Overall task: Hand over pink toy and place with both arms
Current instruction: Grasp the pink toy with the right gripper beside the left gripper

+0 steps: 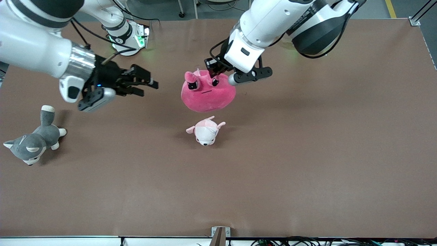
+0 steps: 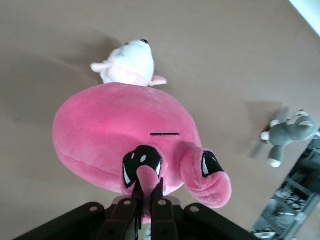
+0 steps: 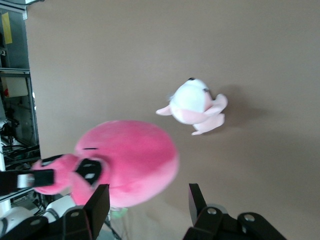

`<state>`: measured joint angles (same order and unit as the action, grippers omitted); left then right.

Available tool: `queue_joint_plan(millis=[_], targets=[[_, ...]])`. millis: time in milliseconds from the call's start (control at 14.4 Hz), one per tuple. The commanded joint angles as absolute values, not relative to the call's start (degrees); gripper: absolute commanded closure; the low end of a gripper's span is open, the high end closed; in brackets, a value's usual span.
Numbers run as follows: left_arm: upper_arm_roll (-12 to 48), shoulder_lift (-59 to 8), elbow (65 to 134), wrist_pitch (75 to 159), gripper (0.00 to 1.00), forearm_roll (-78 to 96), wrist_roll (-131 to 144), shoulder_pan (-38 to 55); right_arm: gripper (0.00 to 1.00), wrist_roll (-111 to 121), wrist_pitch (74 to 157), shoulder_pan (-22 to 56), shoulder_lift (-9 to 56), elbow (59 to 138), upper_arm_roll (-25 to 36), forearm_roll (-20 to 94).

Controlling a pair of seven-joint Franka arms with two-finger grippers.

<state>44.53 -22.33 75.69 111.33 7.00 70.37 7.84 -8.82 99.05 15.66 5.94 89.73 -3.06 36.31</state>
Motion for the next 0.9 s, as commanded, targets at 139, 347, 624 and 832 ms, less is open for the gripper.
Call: queue_joint_plan(millis=[139,347,624,832], targets=[[44.7,-24.3,74.4,112.9,1.0,7.9,73.6,9.8,0.28,-12.2,99.6,19.3,6.6,90.0,-2.5,38.6],[44.7,-24.3,74.4,112.9,1.0,8.2,75.1,9.8,0.28,-12.1,99.5,20.7,7.0,90.4,-2.4,38.1],[44.7,-24.3,74.5,112.9,1.0,8.2,75.1,9.8,0.28,-12.1,99.6,22.3,7.4,90.9,-2.4,38.0],[44.7,-24.3,74.6,112.9,1.0,8.2,75.1,9.8,0.28,-12.1,99.6,23.0,7.4,91.6,-2.4,37.6]])
